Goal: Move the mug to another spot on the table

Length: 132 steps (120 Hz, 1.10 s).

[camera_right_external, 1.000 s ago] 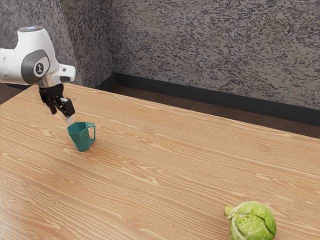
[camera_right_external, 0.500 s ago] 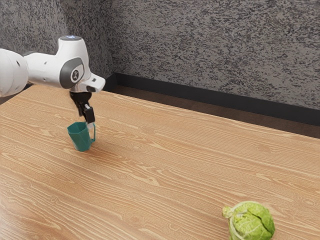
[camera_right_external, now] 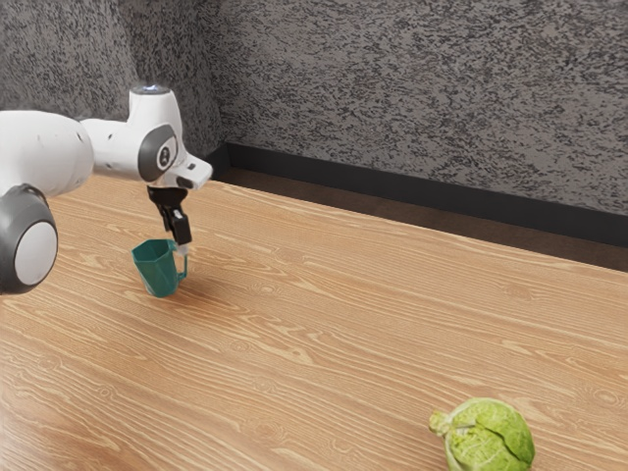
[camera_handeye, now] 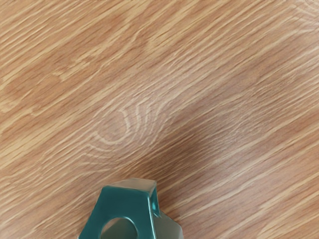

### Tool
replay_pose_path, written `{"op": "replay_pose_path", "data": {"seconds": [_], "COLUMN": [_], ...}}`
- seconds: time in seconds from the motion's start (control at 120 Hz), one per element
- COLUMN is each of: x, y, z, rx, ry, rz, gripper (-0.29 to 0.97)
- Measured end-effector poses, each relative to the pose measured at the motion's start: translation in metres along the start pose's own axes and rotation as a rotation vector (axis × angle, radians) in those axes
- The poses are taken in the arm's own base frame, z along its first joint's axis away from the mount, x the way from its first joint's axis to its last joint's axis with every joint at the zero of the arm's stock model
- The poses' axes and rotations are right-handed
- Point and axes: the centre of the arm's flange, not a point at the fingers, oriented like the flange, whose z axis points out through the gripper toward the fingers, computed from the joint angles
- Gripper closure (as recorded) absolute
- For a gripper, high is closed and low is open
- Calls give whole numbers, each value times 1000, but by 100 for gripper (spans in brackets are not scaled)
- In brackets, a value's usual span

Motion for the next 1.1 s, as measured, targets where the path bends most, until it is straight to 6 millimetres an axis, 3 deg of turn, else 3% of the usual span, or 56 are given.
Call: {"op": "replay_pose_path", "data": {"seconds": [0.075,0.283,0.425,0.942,1.008,1.1], "x": [1,8,10,13,12,13], "y": [-8,-17,-18,-18,-20,-20], "z": [-4,18,22,67,68,67], "rx": [3,-36,-41,-77,-77,-73], "ry": [13,18,13,-36,-37,-36], "rz": [8,46,69,121,123,131], "gripper": [2,2,2,3,6,26]}}
